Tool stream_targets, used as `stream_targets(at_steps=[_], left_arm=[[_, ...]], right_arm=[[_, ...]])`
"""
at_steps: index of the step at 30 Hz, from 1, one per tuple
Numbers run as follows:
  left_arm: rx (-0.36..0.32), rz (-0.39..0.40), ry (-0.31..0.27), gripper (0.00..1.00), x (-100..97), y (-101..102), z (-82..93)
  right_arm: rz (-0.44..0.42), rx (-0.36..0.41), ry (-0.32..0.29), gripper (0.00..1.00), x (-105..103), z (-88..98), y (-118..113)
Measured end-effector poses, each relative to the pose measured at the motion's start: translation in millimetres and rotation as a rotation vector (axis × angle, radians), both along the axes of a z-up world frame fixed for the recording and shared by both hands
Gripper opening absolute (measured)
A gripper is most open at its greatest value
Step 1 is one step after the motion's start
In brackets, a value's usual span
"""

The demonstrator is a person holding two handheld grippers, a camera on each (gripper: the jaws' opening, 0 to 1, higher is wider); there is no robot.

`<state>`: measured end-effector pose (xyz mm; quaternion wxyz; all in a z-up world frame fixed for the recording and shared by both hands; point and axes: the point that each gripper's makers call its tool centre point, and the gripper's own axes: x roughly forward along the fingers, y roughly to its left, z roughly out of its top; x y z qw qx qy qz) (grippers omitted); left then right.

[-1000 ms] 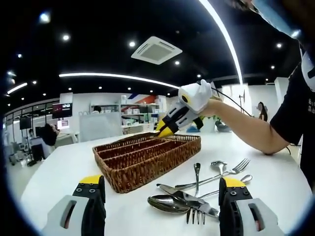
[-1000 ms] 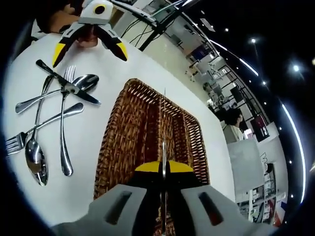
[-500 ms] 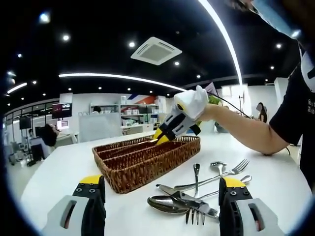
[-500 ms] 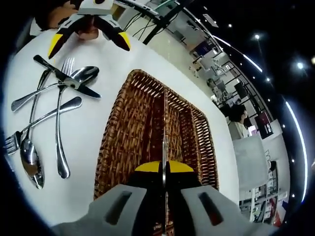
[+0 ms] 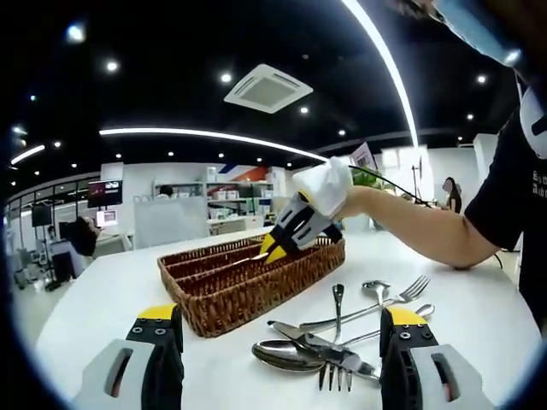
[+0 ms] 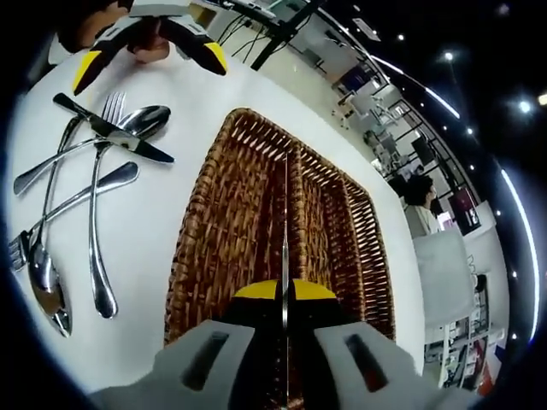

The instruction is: Arrange the knives, forks, and spoons in their matching storage slots by inserting each utensil handle-first until every utensil is classified and aligned in the correct compartment

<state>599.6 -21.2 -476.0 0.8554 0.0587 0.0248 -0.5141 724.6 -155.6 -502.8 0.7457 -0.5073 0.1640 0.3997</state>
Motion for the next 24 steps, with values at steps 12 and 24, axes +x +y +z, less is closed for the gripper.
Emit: stream_targets(at_steps=[12, 24], left_arm=[[-0.006, -0.009, -0.009, 1.00, -3.0, -0.9, 3.4], [-0.004, -0.019, -0.010, 1.00, -4.8, -2.8, 3.4]], right_arm=[[-0.001, -0.018, 0.024, 0.02, 1.2, -11.4, 0.7], [0.001, 0.078, 0.097, 0.02, 2.8, -17.9, 5.1]])
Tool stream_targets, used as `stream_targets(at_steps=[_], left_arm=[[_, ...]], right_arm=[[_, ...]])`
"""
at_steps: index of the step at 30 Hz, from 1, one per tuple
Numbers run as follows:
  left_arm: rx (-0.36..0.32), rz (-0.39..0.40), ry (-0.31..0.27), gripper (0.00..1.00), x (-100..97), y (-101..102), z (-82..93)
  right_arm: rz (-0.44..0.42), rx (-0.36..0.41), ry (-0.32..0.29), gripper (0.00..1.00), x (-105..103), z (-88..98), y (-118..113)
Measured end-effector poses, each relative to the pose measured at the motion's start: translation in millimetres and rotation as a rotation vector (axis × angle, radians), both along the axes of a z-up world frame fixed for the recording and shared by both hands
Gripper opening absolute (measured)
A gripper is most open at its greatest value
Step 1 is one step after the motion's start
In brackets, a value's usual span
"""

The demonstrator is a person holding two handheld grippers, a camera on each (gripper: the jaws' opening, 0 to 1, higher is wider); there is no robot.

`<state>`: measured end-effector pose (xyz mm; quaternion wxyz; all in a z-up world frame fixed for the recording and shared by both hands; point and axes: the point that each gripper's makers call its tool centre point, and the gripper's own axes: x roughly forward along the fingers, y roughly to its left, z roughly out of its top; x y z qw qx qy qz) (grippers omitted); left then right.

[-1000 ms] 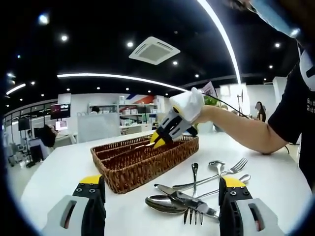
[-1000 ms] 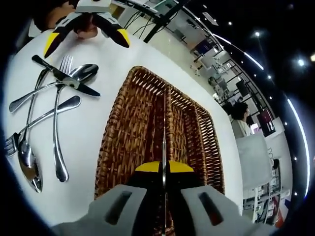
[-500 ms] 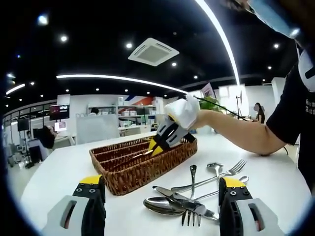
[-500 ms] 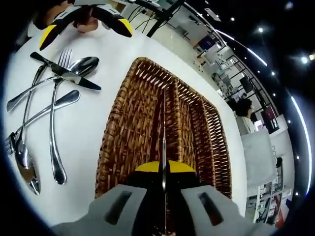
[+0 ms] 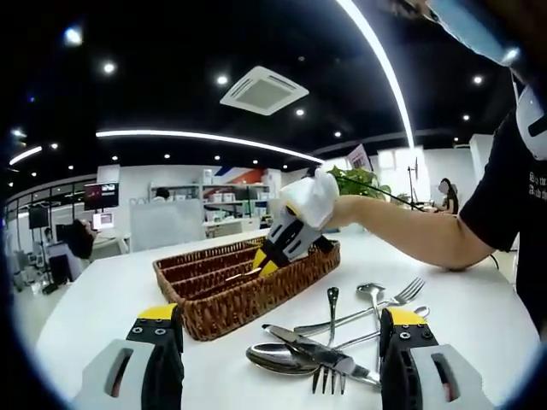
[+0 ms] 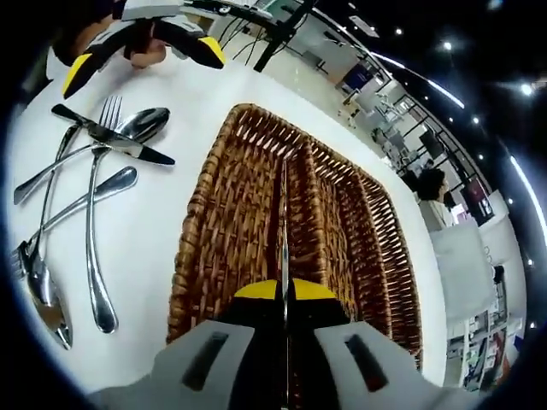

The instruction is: Arrange the knives, forks, and spoons in their matching storage slots by inserting each utensil handle-first until every utensil is classified and aligned in the correct compartment

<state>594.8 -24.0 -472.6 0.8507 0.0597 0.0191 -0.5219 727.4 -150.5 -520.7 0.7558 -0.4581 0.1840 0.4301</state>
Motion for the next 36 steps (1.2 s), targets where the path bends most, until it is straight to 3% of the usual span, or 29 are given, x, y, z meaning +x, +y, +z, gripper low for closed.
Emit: stream_targets(at_steps=[18, 23, 29, 36], left_arm=[[0.012, -0.006, -0.004, 1.00, -1.2, -0.7, -1.8], [0.012, -0.005, -0.003, 1.00, -0.7, -0.6, -1.5], [0.018, -0.010, -0.001, 1.00, -1.3, -2.2, -2.9], [0.022, -0.009, 0.000, 1.00, -0.8, -1.8, -4.3]], right_arm=[[-0.006, -0.043, -0.018, 0.02, -2.9, 1.3, -2.9], [-0.006, -0.033, -0.015, 0.02, -2.7, 1.3, -3.1], [-0.007, 0.035, 0.010, 0.02, -2.0, 1.7, -0.4], [0.008, 0.004, -0.013, 0.02, -3.0, 1.8, 1.1]])
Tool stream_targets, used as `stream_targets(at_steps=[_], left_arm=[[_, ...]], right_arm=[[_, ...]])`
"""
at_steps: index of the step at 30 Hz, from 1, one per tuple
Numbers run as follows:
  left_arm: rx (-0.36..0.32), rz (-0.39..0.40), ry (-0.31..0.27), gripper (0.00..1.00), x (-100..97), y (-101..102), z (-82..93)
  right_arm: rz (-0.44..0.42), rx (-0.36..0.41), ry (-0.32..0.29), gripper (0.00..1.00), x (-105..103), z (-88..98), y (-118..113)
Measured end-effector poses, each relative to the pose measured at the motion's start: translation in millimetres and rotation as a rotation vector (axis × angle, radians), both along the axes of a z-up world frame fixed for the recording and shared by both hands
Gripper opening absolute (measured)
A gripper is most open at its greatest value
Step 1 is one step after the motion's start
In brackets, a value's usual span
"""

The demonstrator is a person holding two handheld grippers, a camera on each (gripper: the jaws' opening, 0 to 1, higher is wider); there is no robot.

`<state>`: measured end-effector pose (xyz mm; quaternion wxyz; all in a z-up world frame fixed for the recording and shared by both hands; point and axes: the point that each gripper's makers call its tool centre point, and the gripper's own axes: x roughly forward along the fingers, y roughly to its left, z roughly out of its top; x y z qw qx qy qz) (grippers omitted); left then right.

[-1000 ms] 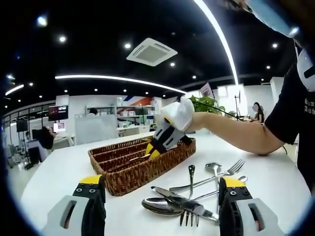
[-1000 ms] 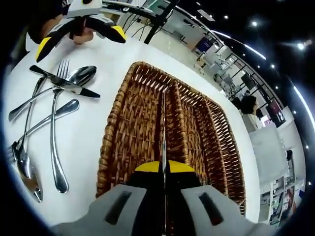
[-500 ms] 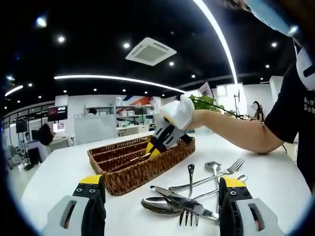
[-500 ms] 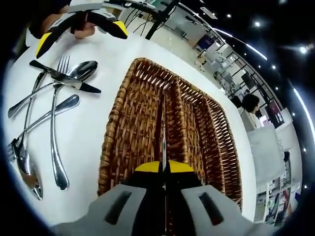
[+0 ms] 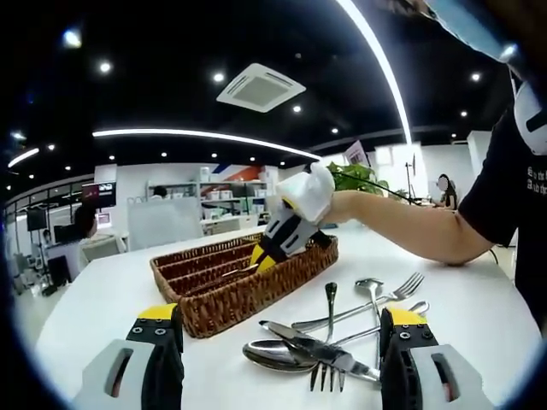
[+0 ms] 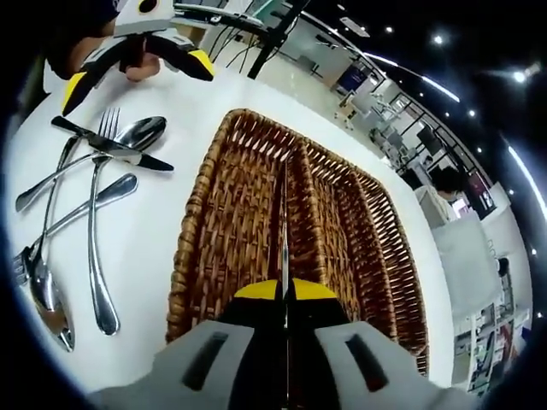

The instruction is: Arrange the knives, forks, and spoons in their matching storage slots by inserting each utensil handle-first until every utensil is classified and aligned in the correct compartment

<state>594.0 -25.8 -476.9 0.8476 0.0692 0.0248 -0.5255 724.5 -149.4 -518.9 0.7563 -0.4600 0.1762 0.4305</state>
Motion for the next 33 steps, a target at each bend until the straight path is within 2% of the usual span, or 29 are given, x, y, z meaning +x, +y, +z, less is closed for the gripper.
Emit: stream_targets(at_steps=[4, 9, 11, 14, 18, 19, 20, 21, 23, 25, 28, 29, 33], left_arm=[[-0.003, 0.002, -0.001, 1.00, 0.2, 0.6, 0.9], [-0.002, 0.004, -0.002, 1.00, 0.4, 1.2, 1.3], [-0.004, 0.004, -0.002, 1.00, 0.5, 1.2, 1.6], [-0.003, 0.004, -0.004, 1.00, 0.6, 1.0, 1.3], [-0.002, 0.004, -0.003, 1.00, 0.6, 0.4, 0.5], [-0.002, 0.004, -0.002, 1.00, 0.6, 0.3, 0.4], [-0.002, 0.005, -0.002, 1.00, 0.8, 0.5, 0.4], [-0.001, 0.006, -0.002, 1.00, 1.0, 0.6, 0.2], [-0.003, 0.013, -0.003, 1.00, 2.2, 1.4, 0.5], [-0.009, 0.016, 0.001, 1.00, 3.2, 2.2, 1.4], [-0.008, 0.018, 0.002, 1.00, 3.5, 2.2, 0.9], [-0.007, 0.017, 0.003, 1.00, 3.5, 2.1, 0.5], [-0.005, 0.016, 0.004, 1.00, 3.4, 1.8, -0.4]], right_arm=[[0.007, -0.024, -0.018, 0.02, 0.1, 1.5, 0.3], [0.003, -0.002, -0.009, 0.06, -0.5, 3.5, -0.4], [0.004, 0.018, 0.000, 0.09, -2.8, 6.6, 0.4], [0.021, 0.088, 0.008, 0.16, -6.7, 15.8, 7.5], [0.018, 0.072, -0.008, 0.23, -7.4, 17.8, 6.3], [0.012, 0.081, -0.023, 0.31, -5.3, 20.7, 6.5], [-0.010, 0.102, -0.050, 0.44, -0.7, 25.1, 6.3], [-0.006, 0.102, -0.043, 0.49, -1.0, 24.2, 7.0], [-0.039, 0.098, -0.071, 0.59, 5.3, 28.3, 1.6], [-0.071, 0.115, -0.124, 0.69, 11.5, 37.3, -2.5], [-0.143, 0.147, -0.193, 0.93, 21.2, 50.4, -10.5], [-0.154, 0.157, -0.189, 1.00, 23.1, 52.9, -13.1], [-0.138, 0.175, -0.167, 0.99, 17.4, 55.3, -11.7]])
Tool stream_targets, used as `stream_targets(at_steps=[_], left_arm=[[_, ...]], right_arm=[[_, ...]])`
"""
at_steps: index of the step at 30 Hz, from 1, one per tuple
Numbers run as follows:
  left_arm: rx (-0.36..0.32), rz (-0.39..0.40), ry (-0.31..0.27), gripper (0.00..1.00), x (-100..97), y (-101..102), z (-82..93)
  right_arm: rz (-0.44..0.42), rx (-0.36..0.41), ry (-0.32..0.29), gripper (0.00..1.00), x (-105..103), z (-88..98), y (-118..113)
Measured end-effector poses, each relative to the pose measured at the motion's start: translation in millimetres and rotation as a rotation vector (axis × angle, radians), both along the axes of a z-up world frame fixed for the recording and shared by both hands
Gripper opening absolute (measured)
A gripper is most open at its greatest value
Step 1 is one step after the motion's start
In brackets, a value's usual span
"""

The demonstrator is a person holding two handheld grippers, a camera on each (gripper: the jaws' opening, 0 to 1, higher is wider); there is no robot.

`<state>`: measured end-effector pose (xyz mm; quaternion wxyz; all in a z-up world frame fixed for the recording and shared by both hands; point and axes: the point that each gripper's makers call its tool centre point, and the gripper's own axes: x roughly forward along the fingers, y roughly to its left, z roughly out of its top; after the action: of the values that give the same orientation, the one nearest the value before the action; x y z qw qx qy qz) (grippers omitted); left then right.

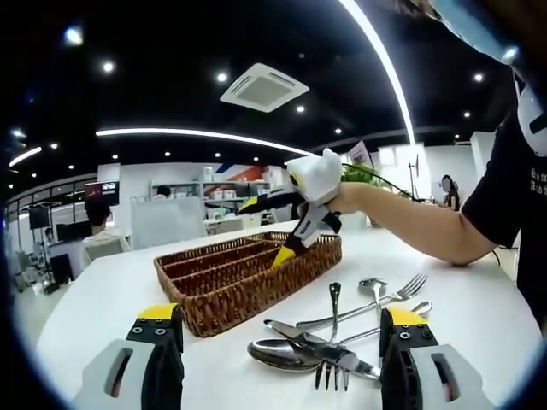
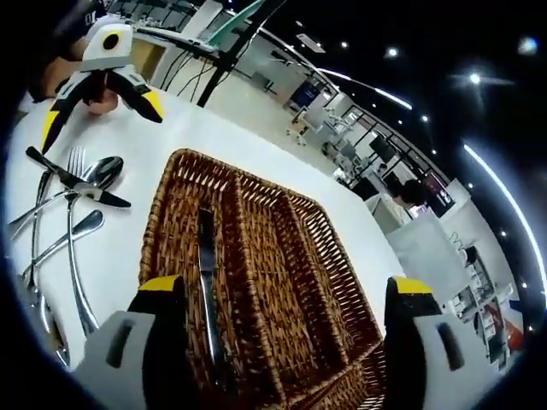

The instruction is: Arrange the knives, forks, and spoons in their matching storage slots by inserting each utensil handle-first until every utensil is classified and aligned in the correct compartment

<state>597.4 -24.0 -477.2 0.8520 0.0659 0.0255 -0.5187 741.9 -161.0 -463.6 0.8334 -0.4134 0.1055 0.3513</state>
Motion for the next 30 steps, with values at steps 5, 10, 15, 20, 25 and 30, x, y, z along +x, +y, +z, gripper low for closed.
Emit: stream_targets(at_steps=[5, 10, 15, 20, 25, 30], left_arm=[[0.000, 0.002, -0.004, 1.00, 0.4, 0.0, 0.3], [-0.003, 0.005, -0.006, 1.00, 0.9, 1.2, 1.3], [-0.006, 0.003, -0.009, 1.00, 0.1, 1.1, 2.3], [-0.009, -0.001, -0.013, 1.00, -1.5, 0.3, 4.0], [-0.007, -0.005, -0.017, 1.00, -3.0, -0.5, 4.7], [-0.007, -0.006, -0.022, 1.00, -3.3, -0.8, 5.3]], right_arm=[[-0.015, -0.010, -0.029, 0.99, -2.7, 6.5, -0.1], [-0.038, 0.012, -0.047, 0.99, -3.6, 8.5, -7.2], [-0.079, 0.074, -0.052, 0.99, -7.7, 18.5, -18.4], [-0.104, 0.176, -0.062, 0.99, -21.5, 33.8, -18.9], [-0.134, 0.205, -0.068, 0.99, -32.8, 35.9, -25.6], [-0.166, 0.215, -0.075, 0.99, -43.1, 33.4, -35.3]])
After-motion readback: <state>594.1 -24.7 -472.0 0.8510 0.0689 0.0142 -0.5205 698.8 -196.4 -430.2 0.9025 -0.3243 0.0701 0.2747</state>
